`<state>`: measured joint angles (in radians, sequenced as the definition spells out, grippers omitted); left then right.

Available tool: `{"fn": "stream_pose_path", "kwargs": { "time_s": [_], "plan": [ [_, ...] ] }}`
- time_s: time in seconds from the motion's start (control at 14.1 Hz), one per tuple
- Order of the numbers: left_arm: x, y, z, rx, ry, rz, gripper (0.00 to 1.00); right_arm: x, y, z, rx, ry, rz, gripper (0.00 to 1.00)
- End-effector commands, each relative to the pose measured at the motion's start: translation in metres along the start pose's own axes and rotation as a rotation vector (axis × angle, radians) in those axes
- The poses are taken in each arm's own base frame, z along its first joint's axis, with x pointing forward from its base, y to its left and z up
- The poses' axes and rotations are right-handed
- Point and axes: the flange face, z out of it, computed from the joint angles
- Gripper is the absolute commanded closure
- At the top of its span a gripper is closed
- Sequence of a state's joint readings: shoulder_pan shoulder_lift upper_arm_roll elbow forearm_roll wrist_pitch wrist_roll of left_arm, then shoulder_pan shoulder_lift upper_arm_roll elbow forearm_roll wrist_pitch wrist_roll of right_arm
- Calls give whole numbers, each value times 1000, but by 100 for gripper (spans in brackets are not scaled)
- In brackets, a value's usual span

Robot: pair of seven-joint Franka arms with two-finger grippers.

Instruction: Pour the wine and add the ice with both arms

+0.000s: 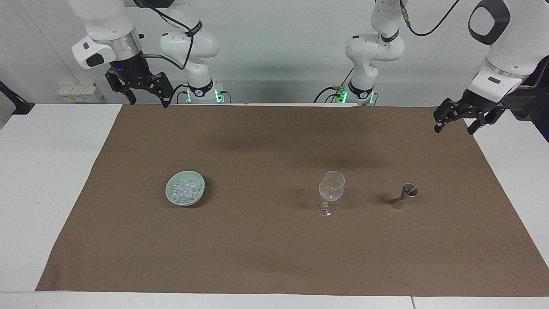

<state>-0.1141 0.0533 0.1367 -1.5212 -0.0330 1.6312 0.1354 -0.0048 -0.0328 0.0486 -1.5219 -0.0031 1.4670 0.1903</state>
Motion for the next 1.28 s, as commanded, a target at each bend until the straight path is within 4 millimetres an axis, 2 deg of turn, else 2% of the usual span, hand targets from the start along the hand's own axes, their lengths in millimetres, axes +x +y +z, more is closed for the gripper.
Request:
{"fn": "stream_pose_path", "kwargs": {
  "time_s": [0.0,0.21,0.57,1.21],
  "plan": [
    [2,1,-4,4,20,-1,0,-3,0,-2,-1,-12,-21,0],
    [3,1,-2,4,18,3,0,-3,0,-3,6,-8,-18,0],
    [4,3,-2,1,17,1,0,1,19,-3,10,-6,23,0],
    [1,-1,-4,5,13,-8,0,0,18,-3,9,-6,20,0]
  ]
}}
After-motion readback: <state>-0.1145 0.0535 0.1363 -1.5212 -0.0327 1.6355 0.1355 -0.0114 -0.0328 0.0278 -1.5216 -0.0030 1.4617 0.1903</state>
